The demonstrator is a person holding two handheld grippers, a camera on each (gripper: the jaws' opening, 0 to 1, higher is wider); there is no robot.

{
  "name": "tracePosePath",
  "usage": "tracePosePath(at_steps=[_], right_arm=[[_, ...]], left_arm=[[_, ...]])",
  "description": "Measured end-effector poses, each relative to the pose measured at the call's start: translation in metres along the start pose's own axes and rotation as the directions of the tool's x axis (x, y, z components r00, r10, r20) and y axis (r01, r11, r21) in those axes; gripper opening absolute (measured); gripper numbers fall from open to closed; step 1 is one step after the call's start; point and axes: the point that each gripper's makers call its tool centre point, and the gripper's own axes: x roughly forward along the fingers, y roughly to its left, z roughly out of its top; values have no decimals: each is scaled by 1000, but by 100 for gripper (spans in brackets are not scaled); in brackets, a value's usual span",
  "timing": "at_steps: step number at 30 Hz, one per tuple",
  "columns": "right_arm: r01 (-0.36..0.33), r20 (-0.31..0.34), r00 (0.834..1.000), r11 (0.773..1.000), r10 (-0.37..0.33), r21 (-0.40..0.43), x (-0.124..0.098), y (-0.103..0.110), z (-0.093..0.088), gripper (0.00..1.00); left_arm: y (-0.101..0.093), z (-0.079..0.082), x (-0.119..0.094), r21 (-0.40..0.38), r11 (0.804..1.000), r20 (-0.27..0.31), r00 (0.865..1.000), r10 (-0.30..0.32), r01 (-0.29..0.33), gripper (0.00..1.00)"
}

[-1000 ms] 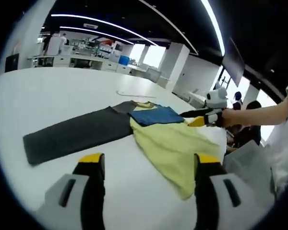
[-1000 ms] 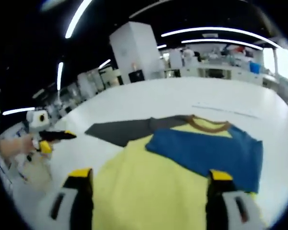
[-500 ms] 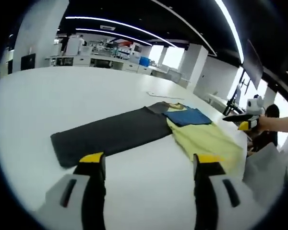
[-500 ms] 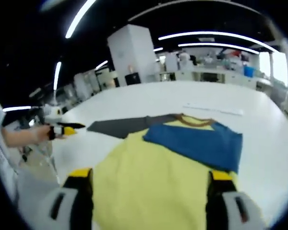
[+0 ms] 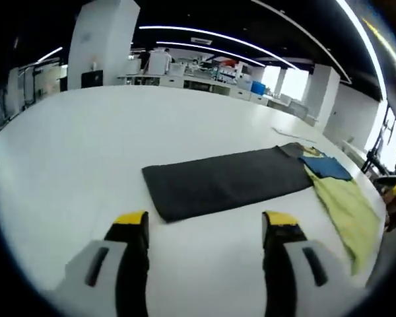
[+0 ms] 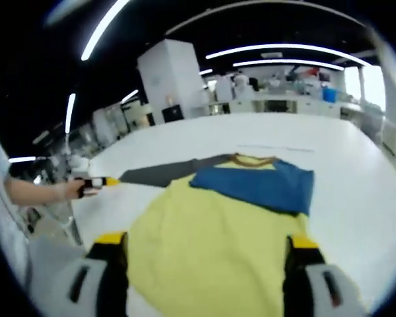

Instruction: Fold the garment on the visible template until the final outline fits inside the template.

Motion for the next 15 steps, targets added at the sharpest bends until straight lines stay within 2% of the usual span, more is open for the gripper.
tracePosePath(at_steps=[2,6,9,11,13,15], right_arm=[[3,6,1000,1000,-3,4,-6,1,0,99],[16,14,1000,1000,-16,12,-13,-3,0,99],[34,28,999,999,-35,40,-20,-7,-3,99],[43,29,999,998,-44,49,-24,-8,-6,99],[48,27,998,997,-49,53,-28,-7,-10,99],[55,28,998,997,-57,51,-32,-5,-12,98]], left_arm=[[-5,-2,-1,2,1000,-3,1000,-1,1,64],[3,-2,17,24,1000,-1,1000,-15,15,59],[5,-1,17,21,1000,7,1000,-5,5,55],[7,1,14,16,1000,18,1000,10,-11,49],[13,4,12,32,998,38,998,50,-51,41],[21,4,10,26,996,32,995,90,-90,33]])
